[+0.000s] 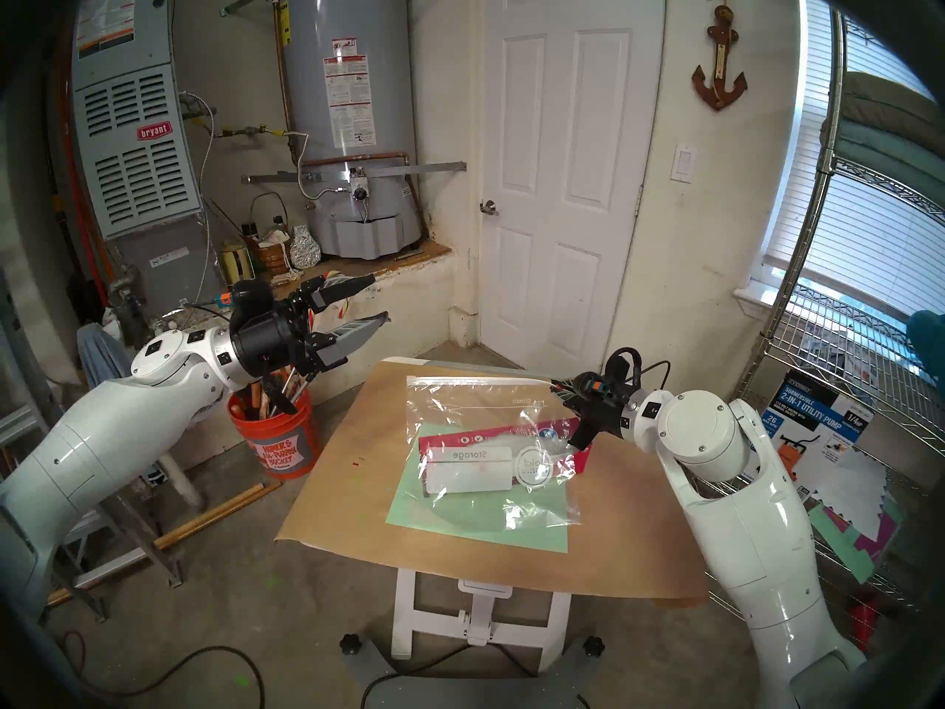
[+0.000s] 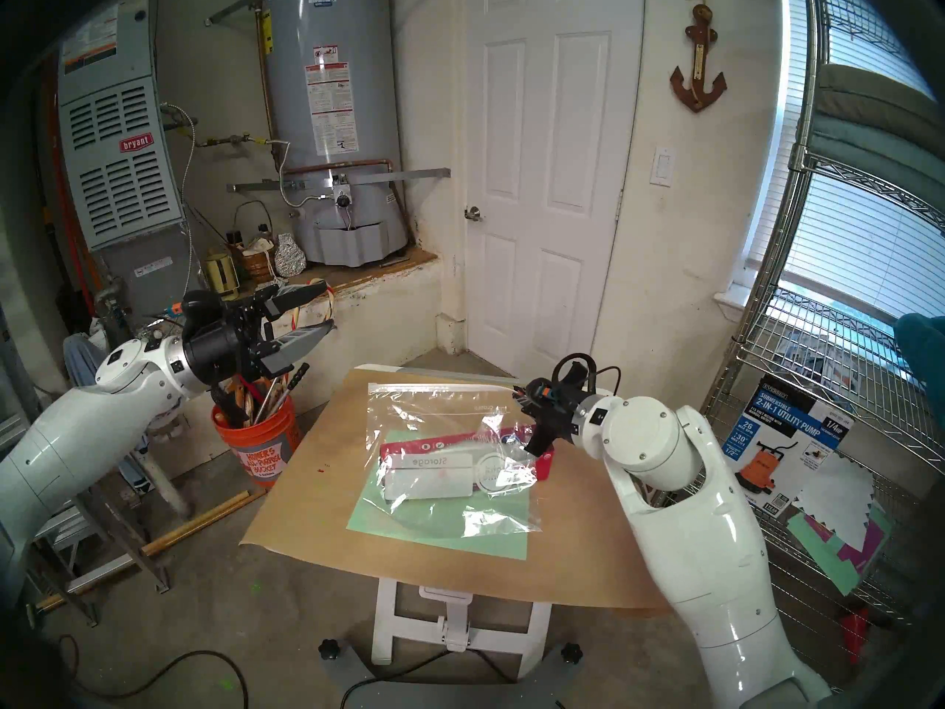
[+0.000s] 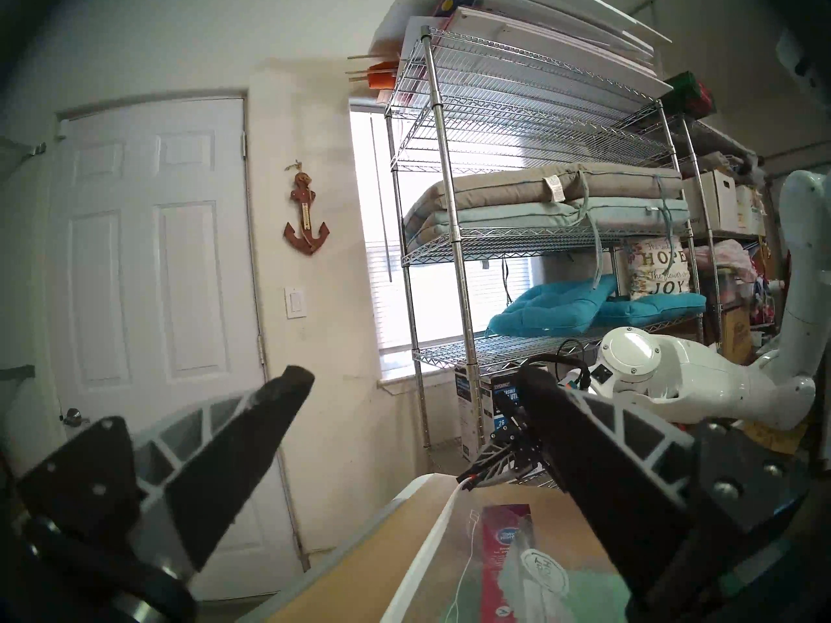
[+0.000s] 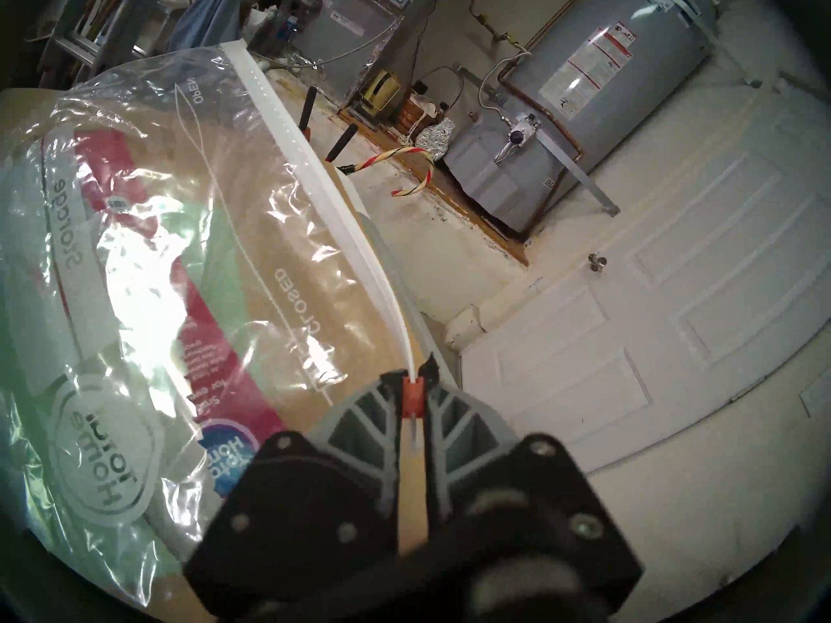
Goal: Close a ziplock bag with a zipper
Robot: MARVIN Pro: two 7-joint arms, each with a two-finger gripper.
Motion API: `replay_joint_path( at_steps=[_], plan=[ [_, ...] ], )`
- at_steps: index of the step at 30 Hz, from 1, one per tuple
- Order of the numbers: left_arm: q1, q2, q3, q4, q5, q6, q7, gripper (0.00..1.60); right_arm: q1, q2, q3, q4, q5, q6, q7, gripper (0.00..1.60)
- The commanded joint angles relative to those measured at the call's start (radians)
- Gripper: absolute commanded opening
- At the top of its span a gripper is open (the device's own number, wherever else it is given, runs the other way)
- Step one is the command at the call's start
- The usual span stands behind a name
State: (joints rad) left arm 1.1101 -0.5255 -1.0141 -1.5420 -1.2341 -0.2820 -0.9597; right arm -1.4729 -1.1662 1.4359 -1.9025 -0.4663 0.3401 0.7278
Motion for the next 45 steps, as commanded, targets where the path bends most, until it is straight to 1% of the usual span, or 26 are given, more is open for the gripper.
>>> replay_joint_path(
  at_steps=[1,5,6,7,8,10,13,15,16,17,18,19,20,21,22,23,25,26,27,29,30,31,36,40,45],
  plan=[
    [-0.01,0.001,-0.012,-0.007,-0.016,0.002,-0.003,1.6,0.01,-0.032,0.006,-0.015,0.004,0.032,-0.019,0.58],
    [-0.003,0.003,-0.012,-0.012,-0.02,-0.001,0.001,1.6,0.006,-0.052,0.019,-0.008,0.019,0.051,-0.029,0.78],
    [-0.001,0.003,-0.012,-0.013,-0.022,-0.001,0.003,1.6,0.005,-0.057,0.024,-0.008,0.026,0.055,-0.031,0.9],
    [0.0,0.003,-0.012,-0.014,-0.023,-0.002,0.005,1.6,0.005,-0.059,0.027,-0.009,0.028,0.062,-0.031,1.41],
    [-0.001,0.0,-0.008,-0.013,-0.02,0.0,0.005,1.6,0.005,-0.059,0.029,-0.011,0.03,0.064,-0.03,1.6],
    [-0.003,-0.009,-0.002,-0.014,-0.014,0.0,0.009,1.6,-0.004,-0.066,0.04,-0.025,0.035,0.078,-0.039,1.6],
    [0.0,-0.015,-0.002,-0.013,-0.016,-0.012,0.013,1.6,-0.01,-0.073,0.054,-0.035,0.041,0.08,-0.051,1.6],
    [0.01,-0.018,-0.004,-0.018,-0.014,-0.029,0.033,1.6,-0.012,-0.093,0.086,-0.043,0.067,0.085,-0.065,1.6],
    [0.013,-0.022,-0.006,-0.016,-0.003,-0.047,0.053,1.6,-0.014,-0.111,0.106,-0.049,0.073,0.082,-0.097,1.6],
    [0.013,-0.029,-0.007,-0.012,0.002,-0.059,0.063,1.6,-0.009,-0.129,0.125,-0.051,0.087,0.097,-0.106,1.6],
    [0.014,-0.051,-0.016,-0.004,-0.012,-0.082,0.077,1.6,-0.004,-0.146,0.147,-0.055,0.107,0.096,-0.117,1.6],
    [0.007,-0.063,-0.018,-0.001,-0.007,-0.092,0.09,1.6,-0.003,-0.146,0.153,-0.064,0.103,0.088,-0.132,1.6],
    [-0.001,-0.08,-0.021,0.001,-0.004,-0.105,0.117,1.6,-0.004,-0.162,0.166,-0.076,0.108,0.091,-0.155,1.6],
    [-0.022,-0.096,-0.015,-0.002,0.009,-0.104,0.136,1.6,-0.006,-0.196,0.189,-0.102,0.129,0.096,-0.193,1.6],
    [-0.029,-0.105,-0.013,-0.002,0.021,-0.114,0.147,1.6,-0.006,-0.207,0.195,-0.114,0.139,0.1,-0.207,1.6],
    [-0.034,-0.119,-0.019,-0.003,0.006,-0.116,0.166,1.6,0.0,-0.217,0.204,-0.123,0.159,0.106,-0.219,1.6],
    [-0.055,-0.133,-0.024,-0.002,0.019,-0.128,0.192,1.6,0.005,-0.237,0.217,-0.144,0.153,0.1,-0.257,1.6],
    [-0.065,-0.143,-0.025,0.0,0.029,-0.135,0.211,1.6,0.004,-0.258,0.225,-0.154,0.159,0.097,-0.279,1.6],
    [-0.069,-0.157,-0.031,0.003,0.016,-0.138,0.226,1.6,0.008,-0.257,0.229,-0.159,0.161,0.101,-0.289,1.6],
    [-0.082,-0.176,-0.037,0.008,0.022,-0.148,0.258,1.6,0.012,-0.277,0.236,-0.171,0.169,0.102,-0.316,1.6],
    [-0.09,-0.192,-0.038,0.012,0.029,-0.154,0.281,1.6,0.011,-0.299,0.242,-0.182,0.172,0.1,-0.341,1.6],
    [-0.095,-0.207,-0.041,0.014,0.021,-0.157,0.299,1.6,0.015,-0.3,0.245,-0.188,0.18,0.105,-0.352,1.6],
    [-0.128,-0.257,-0.061,0.019,0.028,-0.186,0.383,1.6,0.033,-0.347,0.264,-0.225,0.187,0.098,-0.423,1.6],
    [-0.154,-0.292,-0.07,0.024,0.031,-0.201,0.441,1.6,0.07,-0.383,0.29,-0.246,0.198,0.11,-0.481,1.6],
    [-0.177,-0.354,-0.07,0.038,0.04,-0.23,0.536,1.6,0.109,-0.428,0.302,-0.275,0.205,0.103,-0.559,1.6]
  ],
)
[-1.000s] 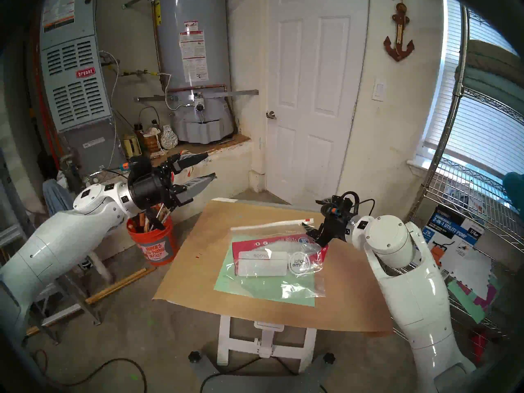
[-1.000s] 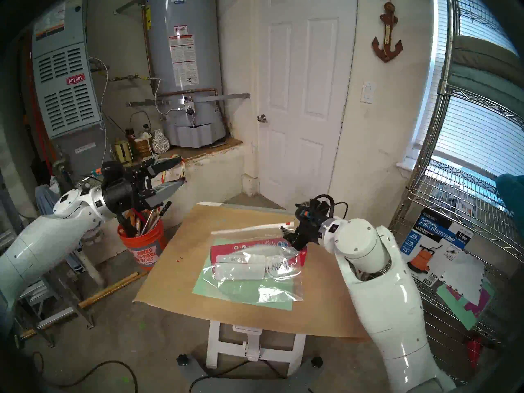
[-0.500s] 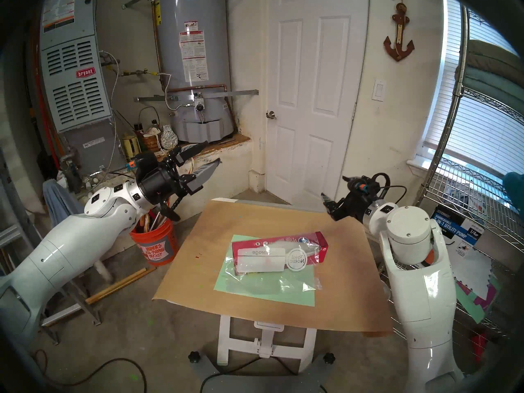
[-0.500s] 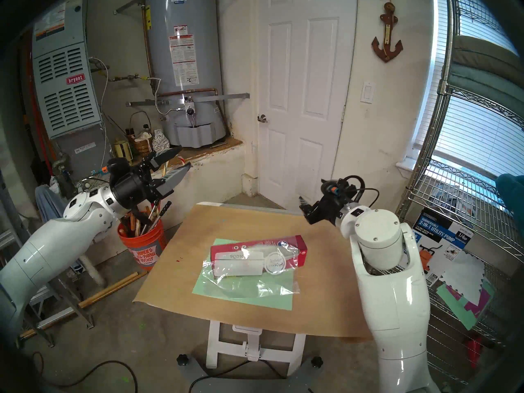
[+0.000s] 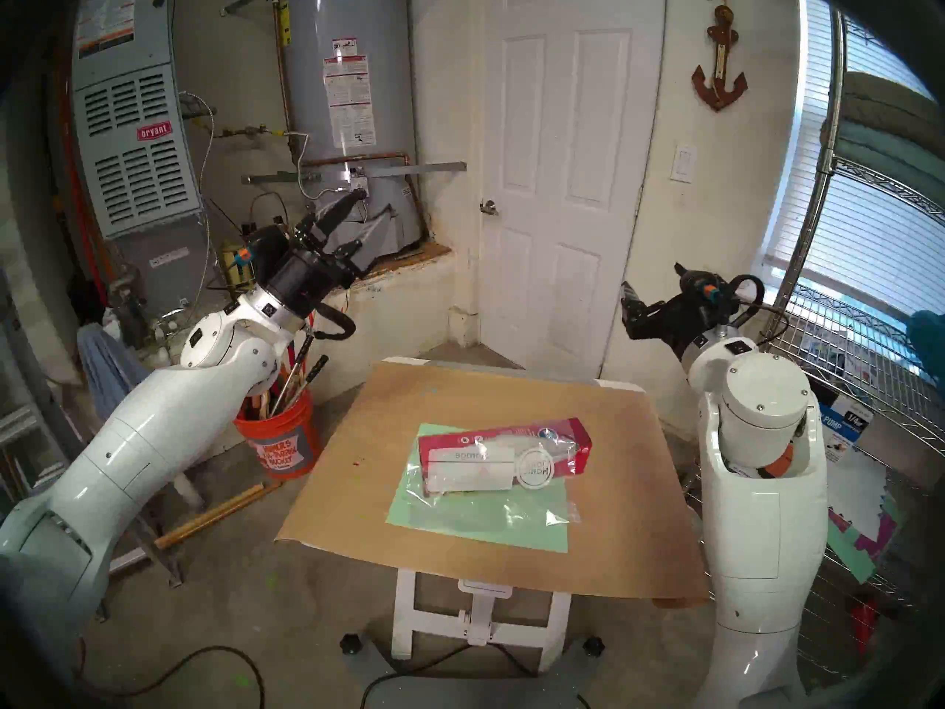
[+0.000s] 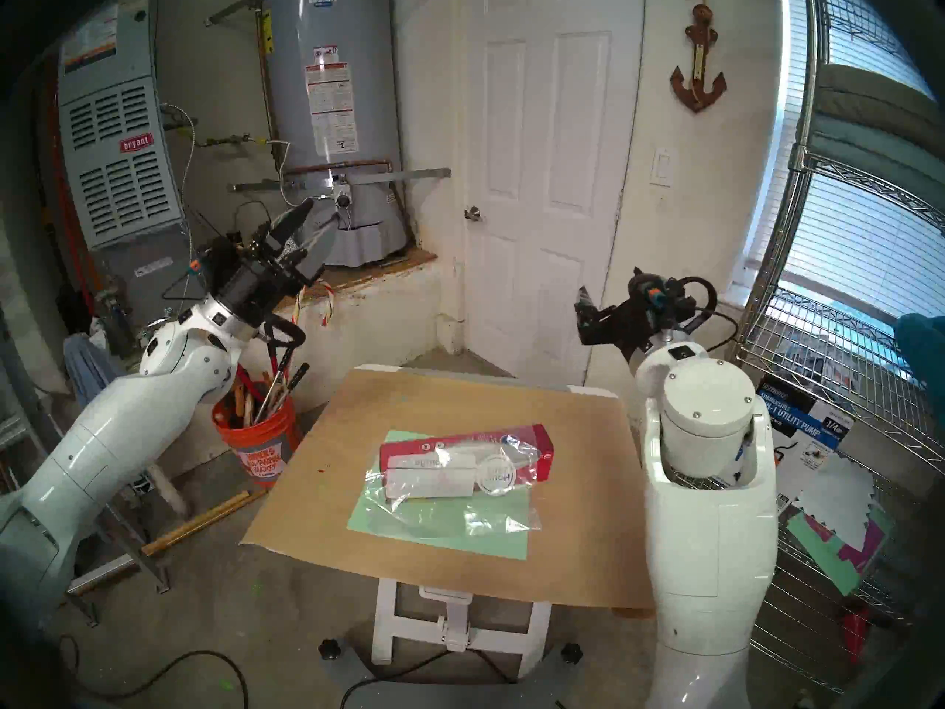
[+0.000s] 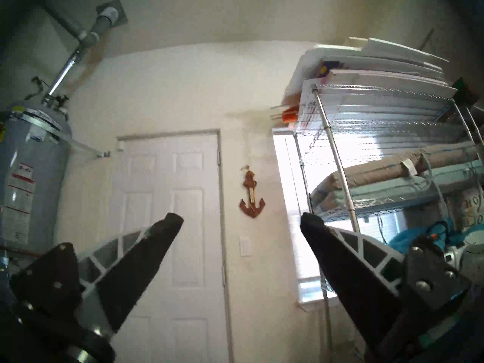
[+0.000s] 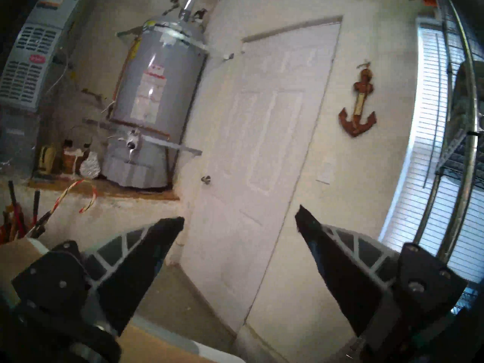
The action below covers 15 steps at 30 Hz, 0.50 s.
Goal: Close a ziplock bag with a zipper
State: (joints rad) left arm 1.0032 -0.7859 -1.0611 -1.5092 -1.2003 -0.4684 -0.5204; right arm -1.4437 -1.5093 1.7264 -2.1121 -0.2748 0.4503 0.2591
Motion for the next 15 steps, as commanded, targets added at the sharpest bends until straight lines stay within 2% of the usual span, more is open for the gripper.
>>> replay_joint_path(
  at_steps=[1,5,10,15],
  plan=[
    [-0.073,-0.11,-0.022,0.008,0.006,-0.052,0.118,1.6,0.085,-0.092,0.012,-0.069,0.017,-0.004,-0.099,1.6],
    [-0.08,-0.16,-0.003,0.022,0.025,-0.092,0.193,1.6,0.081,-0.12,0.0,-0.085,0.017,-0.01,-0.143,1.6],
    [-0.066,-0.229,0.008,0.054,0.054,-0.181,0.301,1.6,0.054,-0.133,-0.019,-0.087,0.013,-0.01,-0.199,1.6],
    [-0.08,-0.277,0.071,0.091,0.116,-0.226,0.391,1.6,0.027,-0.125,-0.053,-0.082,0.008,-0.023,-0.233,1.6]
  ],
)
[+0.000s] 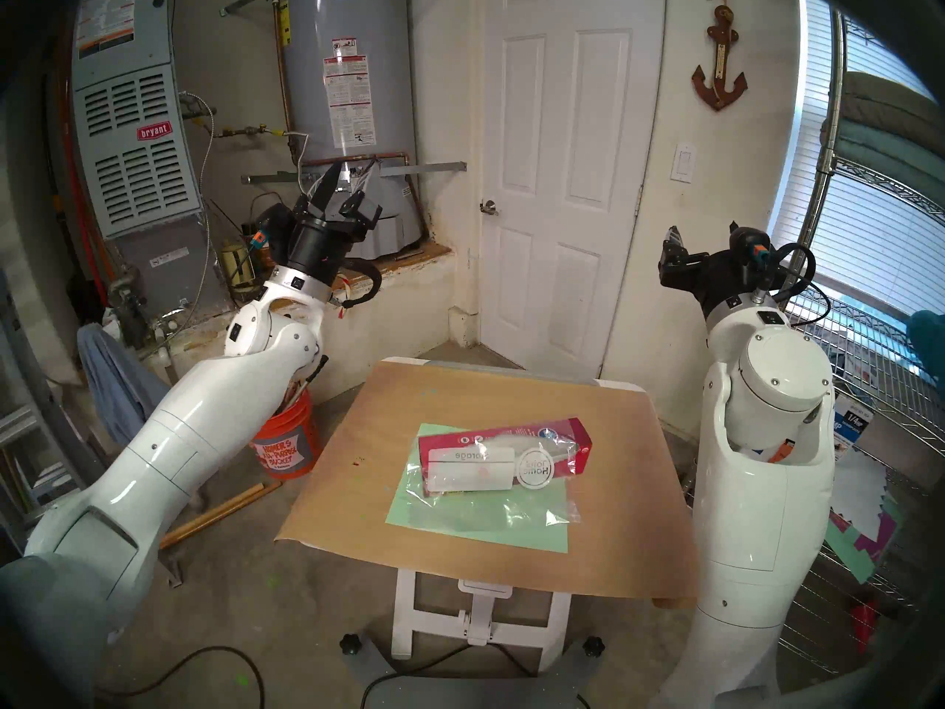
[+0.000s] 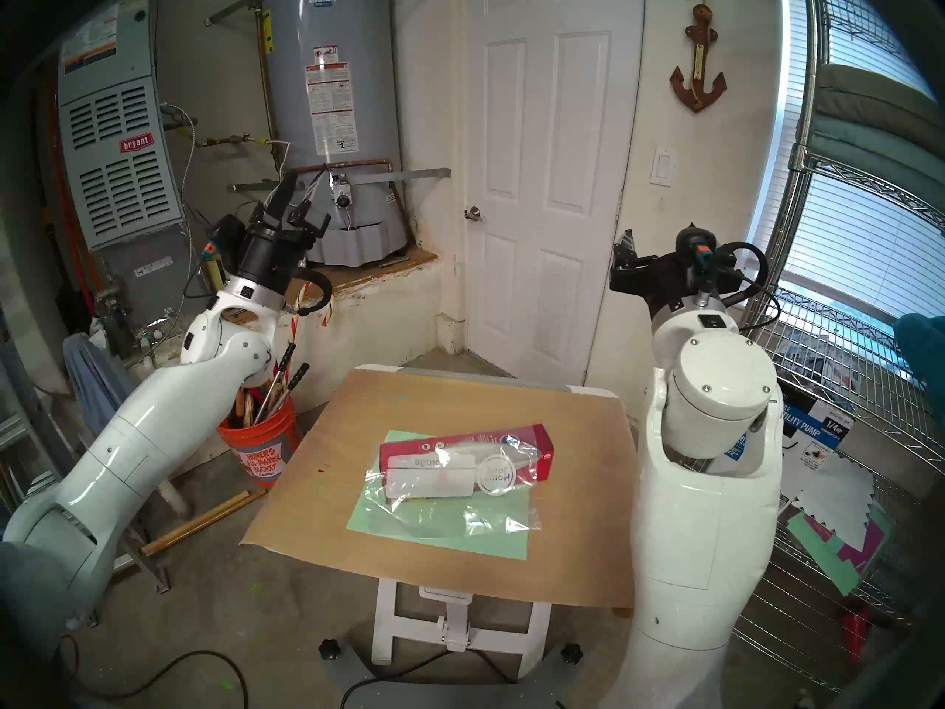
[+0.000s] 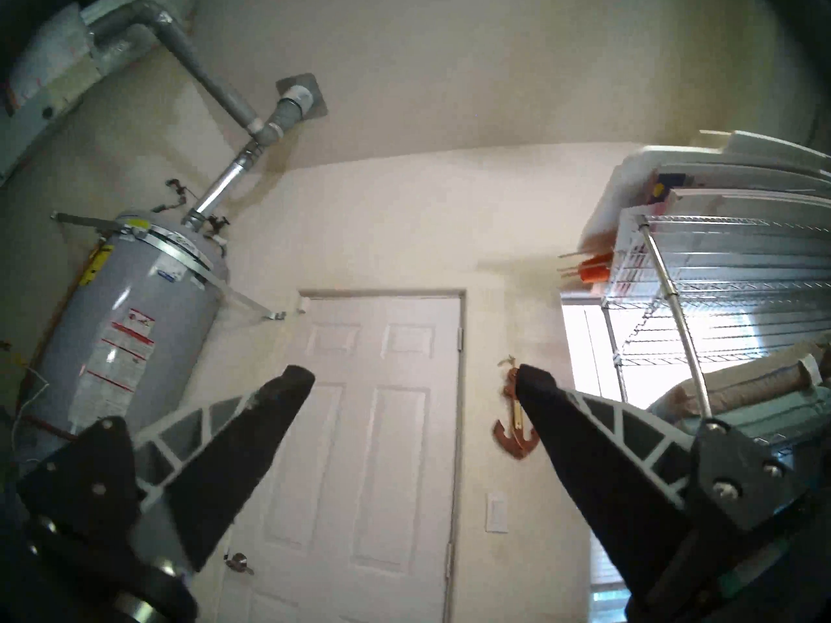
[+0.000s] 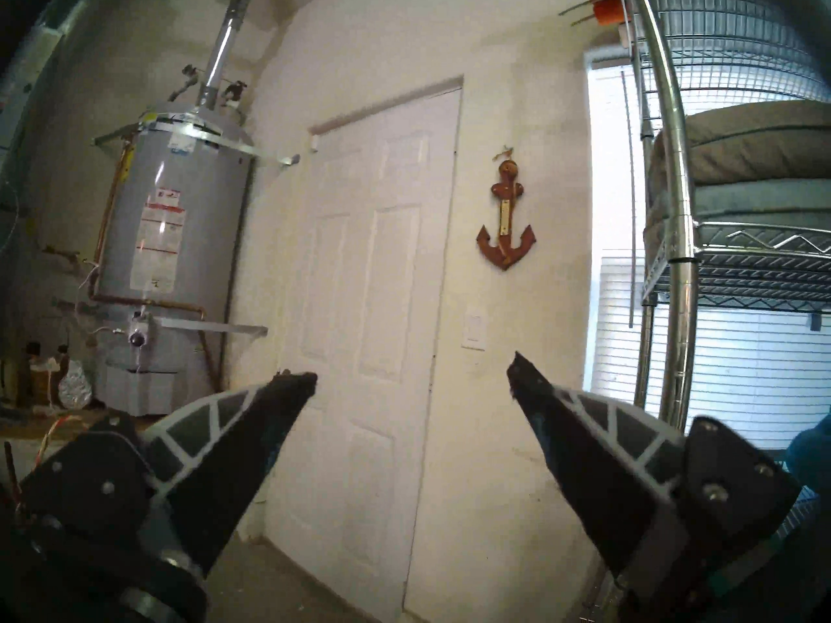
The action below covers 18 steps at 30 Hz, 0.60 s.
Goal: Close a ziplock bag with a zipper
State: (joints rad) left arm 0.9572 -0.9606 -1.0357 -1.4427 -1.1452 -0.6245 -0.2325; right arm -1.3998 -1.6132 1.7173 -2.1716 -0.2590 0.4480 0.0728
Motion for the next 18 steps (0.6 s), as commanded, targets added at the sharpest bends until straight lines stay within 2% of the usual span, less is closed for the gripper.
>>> replay_joint_path(
  at_steps=[1,3,5,6,8,15,17,18],
  plan=[
    [-0.041,-0.119,0.057,0.036,0.092,-0.074,0.129,1.6,-0.02,-0.022,-0.051,-0.024,-0.01,-0.024,-0.055,1.6],
    [-0.055,-0.139,0.081,0.046,0.145,-0.061,0.173,1.6,-0.027,-0.022,-0.068,-0.027,-0.02,-0.037,-0.07,1.6],
    [-0.07,-0.116,0.115,0.044,0.198,-0.014,0.196,1.6,-0.032,-0.019,-0.081,-0.029,-0.027,-0.044,-0.081,1.6],
    [-0.067,-0.125,0.117,0.041,0.207,-0.014,0.227,1.6,-0.036,-0.02,-0.087,-0.031,-0.042,-0.05,-0.083,1.6],
    [-0.072,-0.106,0.132,0.03,0.257,0.025,0.276,1.6,-0.043,-0.02,-0.097,-0.029,-0.059,-0.044,-0.1,1.6],
    [-0.07,-0.099,0.136,-0.002,0.368,0.073,0.403,1.6,-0.064,-0.011,-0.114,-0.002,-0.104,-0.086,-0.131,1.6],
    [-0.071,-0.101,0.138,-0.006,0.39,0.083,0.422,1.6,-0.067,-0.011,-0.118,0.005,-0.117,-0.106,-0.147,1.6],
    [-0.074,-0.1,0.14,-0.003,0.394,0.08,0.411,1.6,-0.068,-0.012,-0.124,0.014,-0.137,-0.14,-0.175,1.6]
  ],
)
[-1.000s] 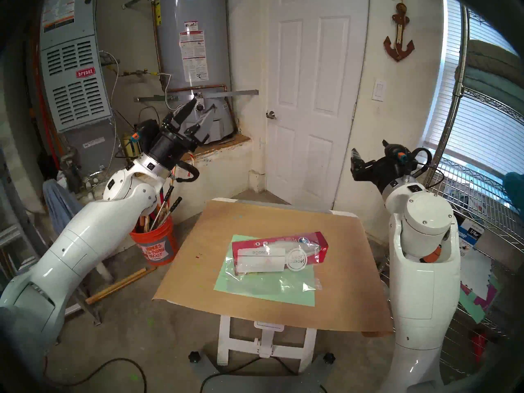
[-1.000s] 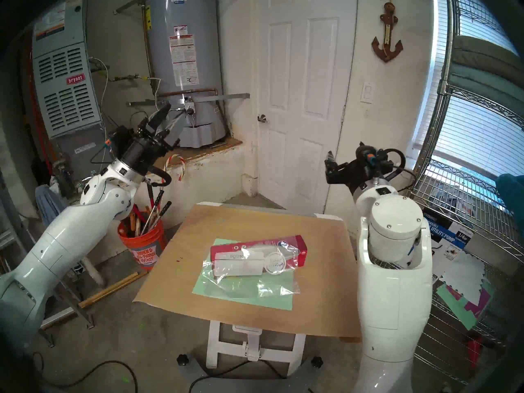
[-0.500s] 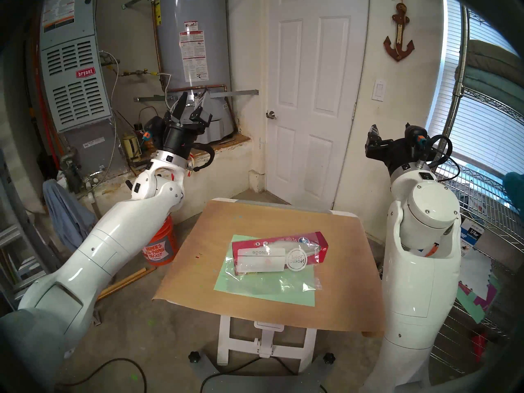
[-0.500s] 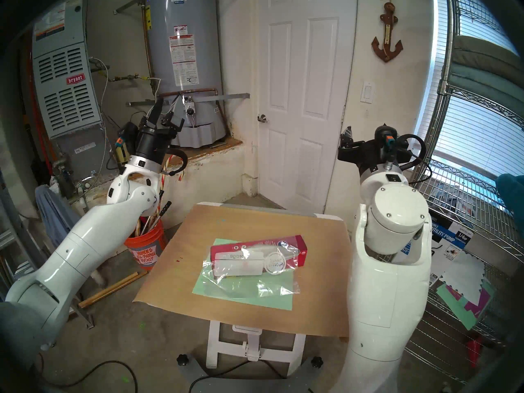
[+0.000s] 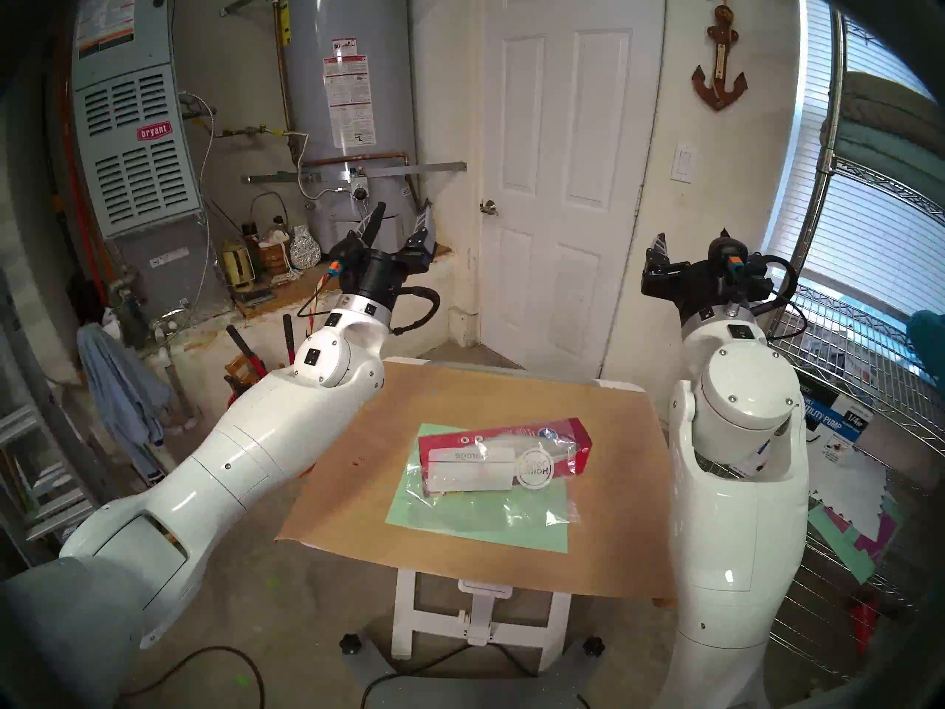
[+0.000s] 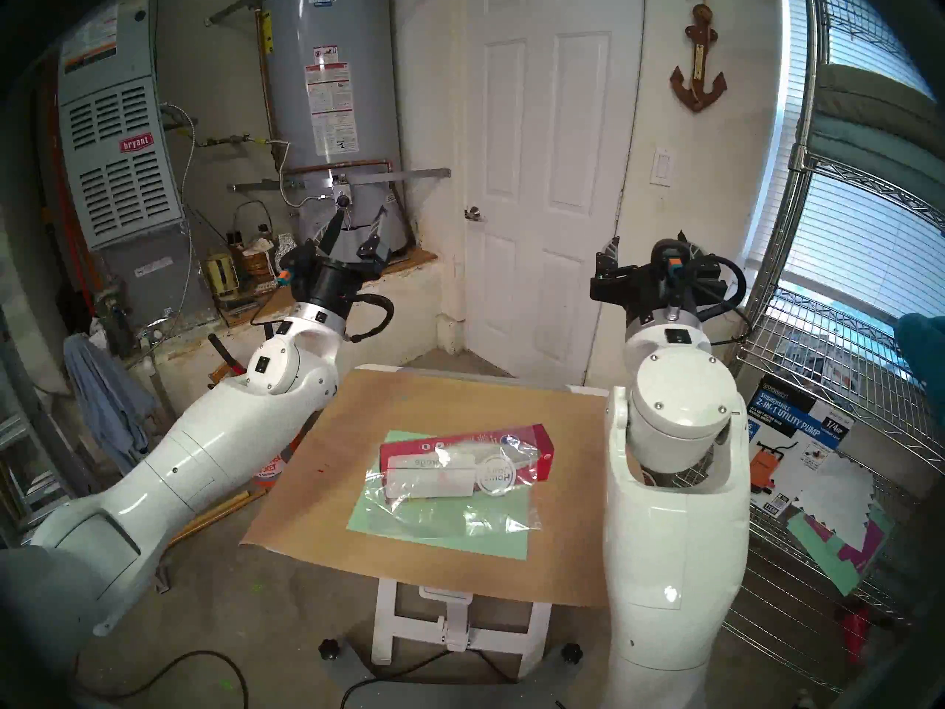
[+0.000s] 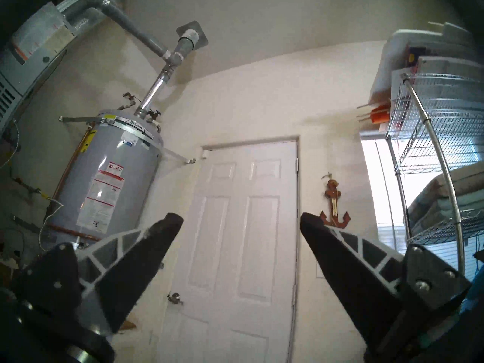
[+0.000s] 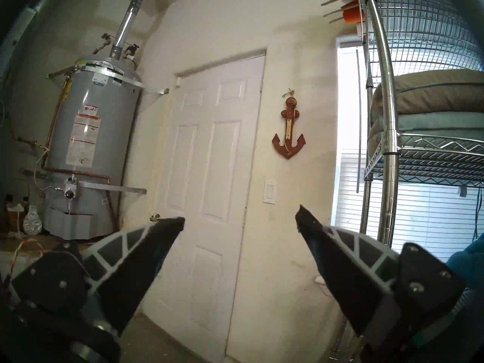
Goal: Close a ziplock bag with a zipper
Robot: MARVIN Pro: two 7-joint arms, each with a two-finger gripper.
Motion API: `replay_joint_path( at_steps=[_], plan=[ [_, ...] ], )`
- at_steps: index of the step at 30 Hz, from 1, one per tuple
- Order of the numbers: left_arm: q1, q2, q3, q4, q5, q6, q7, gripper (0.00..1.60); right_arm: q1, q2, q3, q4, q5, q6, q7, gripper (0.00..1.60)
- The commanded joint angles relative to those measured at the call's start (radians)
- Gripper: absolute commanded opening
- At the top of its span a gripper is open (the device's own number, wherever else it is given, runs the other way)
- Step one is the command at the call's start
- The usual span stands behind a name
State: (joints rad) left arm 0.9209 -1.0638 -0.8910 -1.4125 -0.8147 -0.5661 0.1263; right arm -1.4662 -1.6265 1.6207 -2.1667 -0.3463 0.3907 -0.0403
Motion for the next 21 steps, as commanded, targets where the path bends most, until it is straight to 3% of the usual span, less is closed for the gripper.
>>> replay_joint_path(
  at_steps=[1,21],
  plan=[
    [-0.037,0.003,-0.007,-0.039,0.051,0.021,0.043,1.6,-0.004,-0.001,-0.025,0.012,-0.027,-0.109,-0.069,1.6],
    [-0.03,-0.001,-0.014,-0.052,0.08,0.043,0.073,1.6,-0.007,-0.001,-0.032,0.032,-0.035,-0.162,-0.108,1.6]
  ],
)
